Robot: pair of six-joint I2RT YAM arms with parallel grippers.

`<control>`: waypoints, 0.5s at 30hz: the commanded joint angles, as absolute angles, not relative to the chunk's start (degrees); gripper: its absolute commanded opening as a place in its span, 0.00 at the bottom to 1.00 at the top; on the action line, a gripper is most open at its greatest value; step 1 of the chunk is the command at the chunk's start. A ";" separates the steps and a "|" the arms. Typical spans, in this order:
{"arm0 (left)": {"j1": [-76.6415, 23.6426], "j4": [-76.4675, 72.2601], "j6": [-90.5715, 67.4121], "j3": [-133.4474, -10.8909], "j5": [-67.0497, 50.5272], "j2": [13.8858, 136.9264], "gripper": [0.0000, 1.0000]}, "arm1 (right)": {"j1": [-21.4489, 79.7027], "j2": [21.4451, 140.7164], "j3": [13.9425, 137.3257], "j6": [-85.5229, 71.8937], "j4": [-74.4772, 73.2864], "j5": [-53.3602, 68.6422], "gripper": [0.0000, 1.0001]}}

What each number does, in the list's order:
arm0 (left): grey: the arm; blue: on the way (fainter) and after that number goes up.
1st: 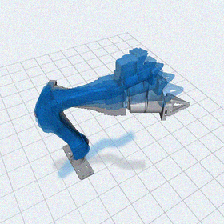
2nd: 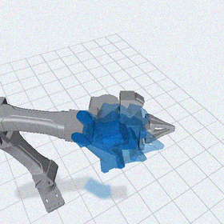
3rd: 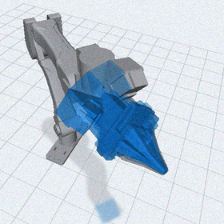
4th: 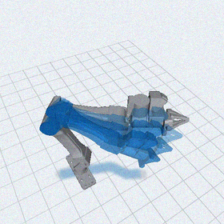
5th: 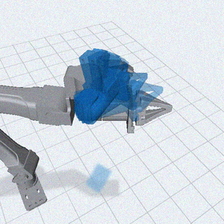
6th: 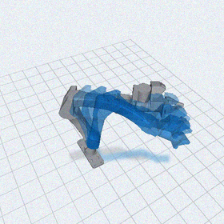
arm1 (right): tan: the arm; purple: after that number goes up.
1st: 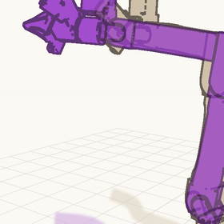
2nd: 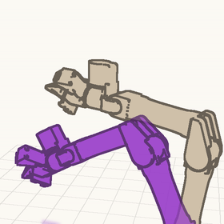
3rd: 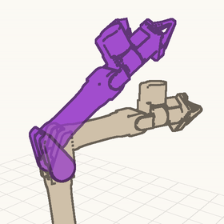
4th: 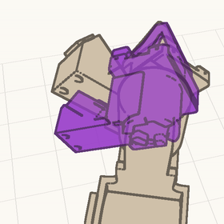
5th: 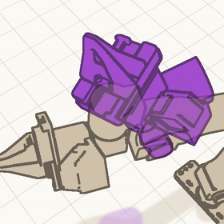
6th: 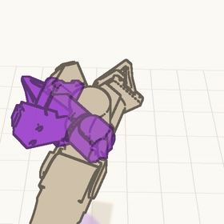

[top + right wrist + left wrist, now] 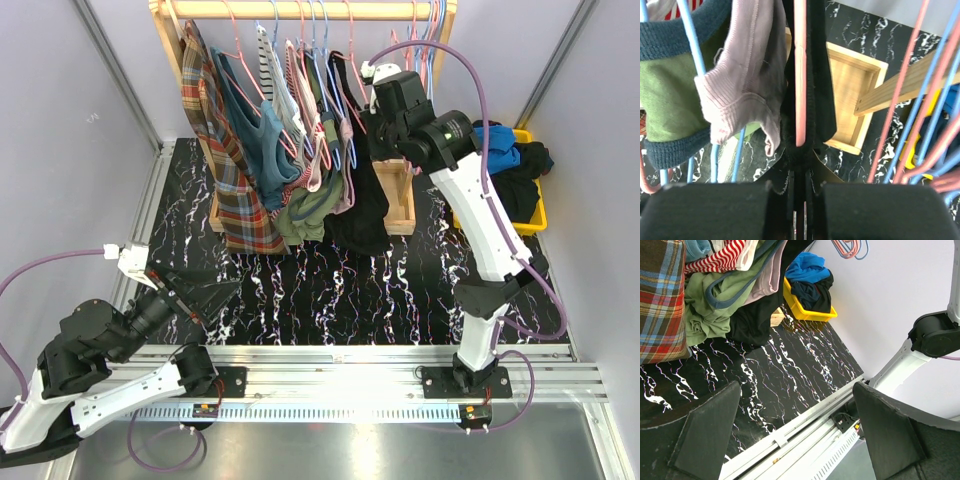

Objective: Remove the tank top from the hanger

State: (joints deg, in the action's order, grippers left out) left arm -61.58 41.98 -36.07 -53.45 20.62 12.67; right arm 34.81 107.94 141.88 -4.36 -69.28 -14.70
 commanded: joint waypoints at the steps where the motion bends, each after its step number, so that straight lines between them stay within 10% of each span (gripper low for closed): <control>1: -61.52 40.25 -36.04 -53.61 21.27 12.57 0.99 | 34.63 103.19 143.26 -4.57 -66.89 -18.10 0.00; 15: -61.52 38.59 -32.18 -58.71 20.57 19.77 0.99 | 35.50 82.66 125.44 -10.10 -67.58 -12.06 0.00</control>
